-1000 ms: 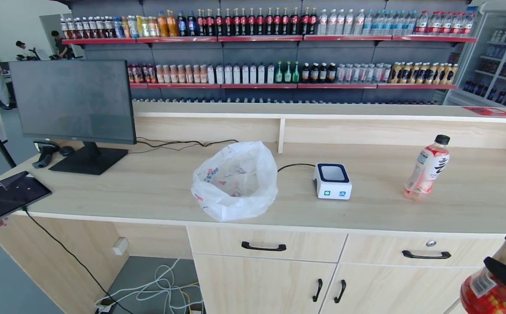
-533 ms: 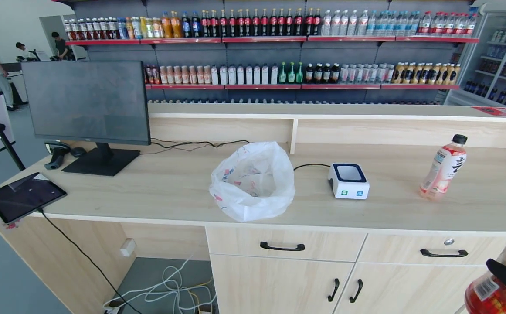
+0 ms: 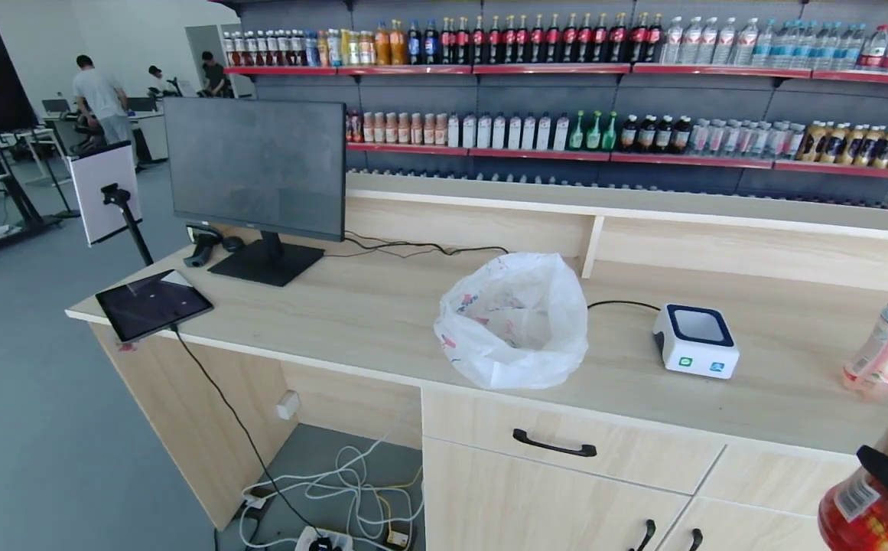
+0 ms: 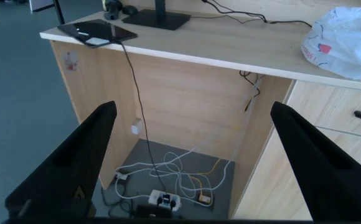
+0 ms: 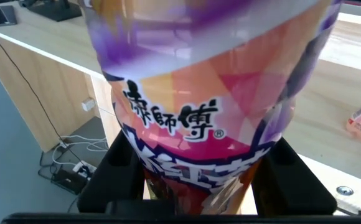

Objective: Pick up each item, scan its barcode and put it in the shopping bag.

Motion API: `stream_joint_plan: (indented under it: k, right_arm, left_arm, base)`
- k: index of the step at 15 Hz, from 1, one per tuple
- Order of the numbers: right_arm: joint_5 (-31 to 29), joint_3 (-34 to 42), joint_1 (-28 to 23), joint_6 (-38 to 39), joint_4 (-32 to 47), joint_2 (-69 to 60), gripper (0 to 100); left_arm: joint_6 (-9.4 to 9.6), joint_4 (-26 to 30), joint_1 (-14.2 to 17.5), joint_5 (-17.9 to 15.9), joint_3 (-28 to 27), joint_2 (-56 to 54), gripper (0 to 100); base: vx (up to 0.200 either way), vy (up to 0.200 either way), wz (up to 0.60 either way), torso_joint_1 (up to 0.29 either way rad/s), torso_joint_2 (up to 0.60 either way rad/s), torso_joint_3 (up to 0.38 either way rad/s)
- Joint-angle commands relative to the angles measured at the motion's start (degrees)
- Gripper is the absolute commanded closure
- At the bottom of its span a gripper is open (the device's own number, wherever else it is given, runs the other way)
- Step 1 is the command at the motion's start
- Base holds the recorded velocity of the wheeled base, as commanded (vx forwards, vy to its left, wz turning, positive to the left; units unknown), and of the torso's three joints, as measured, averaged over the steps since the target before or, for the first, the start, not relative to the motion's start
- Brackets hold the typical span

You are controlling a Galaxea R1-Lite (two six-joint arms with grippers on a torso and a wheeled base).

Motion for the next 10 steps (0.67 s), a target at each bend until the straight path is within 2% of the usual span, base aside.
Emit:
stream_joint_plan:
  k: [1, 6, 7, 10]
  right_arm:
    - [-0.01, -1.84, -0.01, 0.05, 1.66, 1.95, 100]
    - [-0.1, -9.67, -0.01, 0.84, 1.92, 14.78, 100]
    - [-0.01, -11.42, 0.17, 2.86, -1.85, 19.26, 100]
    - [0.08, -16.08, 0.26, 3.74, -22.68, 36.84, 100]
  left_arm:
    - [-0.01, 0.0, 0.0, 0.06, 0.0, 0.0, 0]
    - [-0.01, 0.0, 0.0, 0.06, 0.0, 0.0, 0]
    - [-0.01, 0.0, 0.0, 0.06, 0.0, 0.0, 0]
    - [-0.01, 0.0, 0.0, -0.03, 0.0, 0.0, 0]
  base:
    - [0.0, 0.0, 0.0, 0.0, 0.0, 0.0]
    - [0.0, 0.0, 0.0, 0.0, 0.0, 0.0]
    - [0.0, 0.0, 0.0, 0.0, 0.0, 0.0]
    - [0.0, 0.0, 0.0, 0.0, 0.0, 0.0]
